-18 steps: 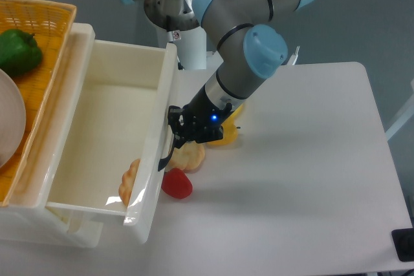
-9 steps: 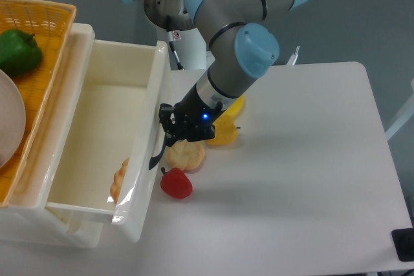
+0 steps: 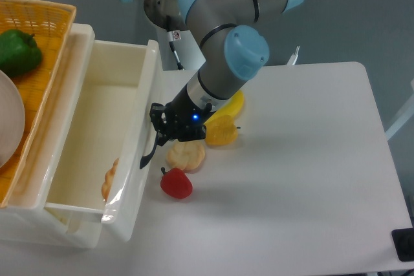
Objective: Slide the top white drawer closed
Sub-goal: 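Push the drawer front with the gripper into the cabinet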
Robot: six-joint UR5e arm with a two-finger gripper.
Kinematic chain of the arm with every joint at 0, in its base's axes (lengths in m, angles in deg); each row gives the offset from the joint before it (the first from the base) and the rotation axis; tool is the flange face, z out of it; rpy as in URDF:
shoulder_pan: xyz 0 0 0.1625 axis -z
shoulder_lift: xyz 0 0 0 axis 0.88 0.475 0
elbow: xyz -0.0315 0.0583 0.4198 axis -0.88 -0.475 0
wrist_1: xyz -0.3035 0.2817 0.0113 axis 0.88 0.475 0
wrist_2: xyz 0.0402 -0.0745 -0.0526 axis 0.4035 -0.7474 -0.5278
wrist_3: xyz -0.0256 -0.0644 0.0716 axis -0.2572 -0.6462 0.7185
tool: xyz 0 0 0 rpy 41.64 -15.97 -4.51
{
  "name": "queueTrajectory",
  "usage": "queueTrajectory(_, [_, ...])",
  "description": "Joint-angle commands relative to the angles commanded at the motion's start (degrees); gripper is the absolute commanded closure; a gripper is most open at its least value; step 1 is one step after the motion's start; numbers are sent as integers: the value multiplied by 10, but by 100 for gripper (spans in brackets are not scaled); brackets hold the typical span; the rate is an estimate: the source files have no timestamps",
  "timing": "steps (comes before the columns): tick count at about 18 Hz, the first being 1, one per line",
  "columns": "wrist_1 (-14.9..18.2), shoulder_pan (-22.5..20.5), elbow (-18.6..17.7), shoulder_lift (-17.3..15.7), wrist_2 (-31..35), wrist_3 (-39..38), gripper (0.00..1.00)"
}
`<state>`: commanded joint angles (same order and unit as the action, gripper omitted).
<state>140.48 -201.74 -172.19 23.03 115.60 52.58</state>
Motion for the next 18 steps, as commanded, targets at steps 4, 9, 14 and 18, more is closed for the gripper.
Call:
queueTrajectory(4, [0, 18, 0, -1, 0, -7, 89])
queueTrajectory(9, [-2, 40, 2, -4, 1, -27, 89])
queueTrajectory(14, [-3, 68, 2, -4, 1, -43, 89])
queueTrajectory(18, [-4, 86, 1, 1, 4, -49, 89])
